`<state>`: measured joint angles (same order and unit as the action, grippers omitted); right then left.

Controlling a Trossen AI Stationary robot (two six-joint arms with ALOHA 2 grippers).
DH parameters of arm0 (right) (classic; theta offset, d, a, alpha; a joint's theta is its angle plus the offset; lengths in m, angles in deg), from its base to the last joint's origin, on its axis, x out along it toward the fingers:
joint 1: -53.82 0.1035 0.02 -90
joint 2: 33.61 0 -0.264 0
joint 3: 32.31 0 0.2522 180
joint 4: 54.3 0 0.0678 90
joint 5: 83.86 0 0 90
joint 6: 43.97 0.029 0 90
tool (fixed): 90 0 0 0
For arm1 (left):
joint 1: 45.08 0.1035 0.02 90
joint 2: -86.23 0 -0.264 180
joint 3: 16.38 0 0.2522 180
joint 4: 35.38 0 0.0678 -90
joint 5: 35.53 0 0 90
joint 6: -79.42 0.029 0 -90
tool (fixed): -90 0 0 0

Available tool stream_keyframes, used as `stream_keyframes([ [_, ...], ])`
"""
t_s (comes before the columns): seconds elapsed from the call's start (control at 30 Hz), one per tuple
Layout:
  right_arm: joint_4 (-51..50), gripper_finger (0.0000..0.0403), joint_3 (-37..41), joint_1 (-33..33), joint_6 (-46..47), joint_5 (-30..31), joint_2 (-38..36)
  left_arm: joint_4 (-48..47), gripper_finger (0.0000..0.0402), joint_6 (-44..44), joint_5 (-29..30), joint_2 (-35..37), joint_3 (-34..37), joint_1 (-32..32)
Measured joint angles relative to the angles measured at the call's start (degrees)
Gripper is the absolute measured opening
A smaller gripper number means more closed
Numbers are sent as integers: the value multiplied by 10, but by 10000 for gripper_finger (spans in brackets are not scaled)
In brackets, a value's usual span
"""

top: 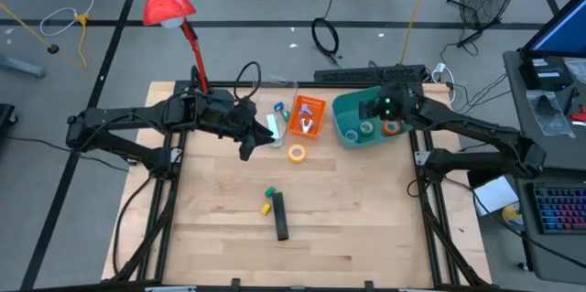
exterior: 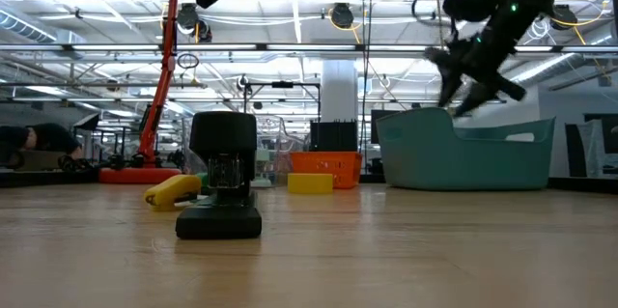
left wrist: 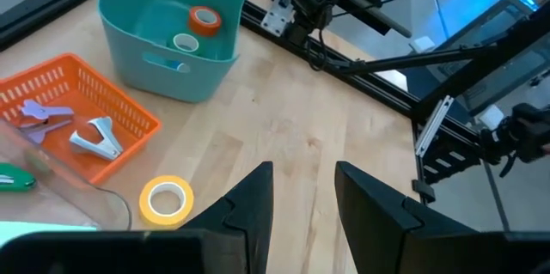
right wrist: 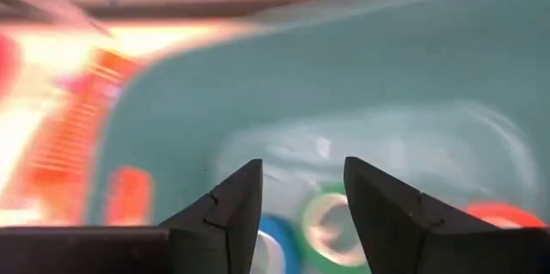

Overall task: Pick and place Stapler, Stapler remover, tape
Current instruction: Put the black stapler into the transparent bin

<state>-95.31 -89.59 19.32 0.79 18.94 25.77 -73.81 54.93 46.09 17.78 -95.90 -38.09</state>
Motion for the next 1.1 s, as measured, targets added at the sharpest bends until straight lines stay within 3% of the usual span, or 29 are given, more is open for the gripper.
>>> stream_keyframes([
  [0.27, 176, 158, -11, 22, 12, -113, -40, 5, 127, 3, 0, 0, 0, 0],
  [0.5, 294, 157, -11, 118, 54, -144, -41, 0, 127, 3, -13, 0, 0, 0],
  [0.8, 338, 157, -11, 298, 86, -74, -25, -73, 127, 46, -68, 0, 0, -23],
  [1.1, 340, 157, -11, 428, 127, 6, 7, -105, 127, 175, -53, -18, 0, -98],
])
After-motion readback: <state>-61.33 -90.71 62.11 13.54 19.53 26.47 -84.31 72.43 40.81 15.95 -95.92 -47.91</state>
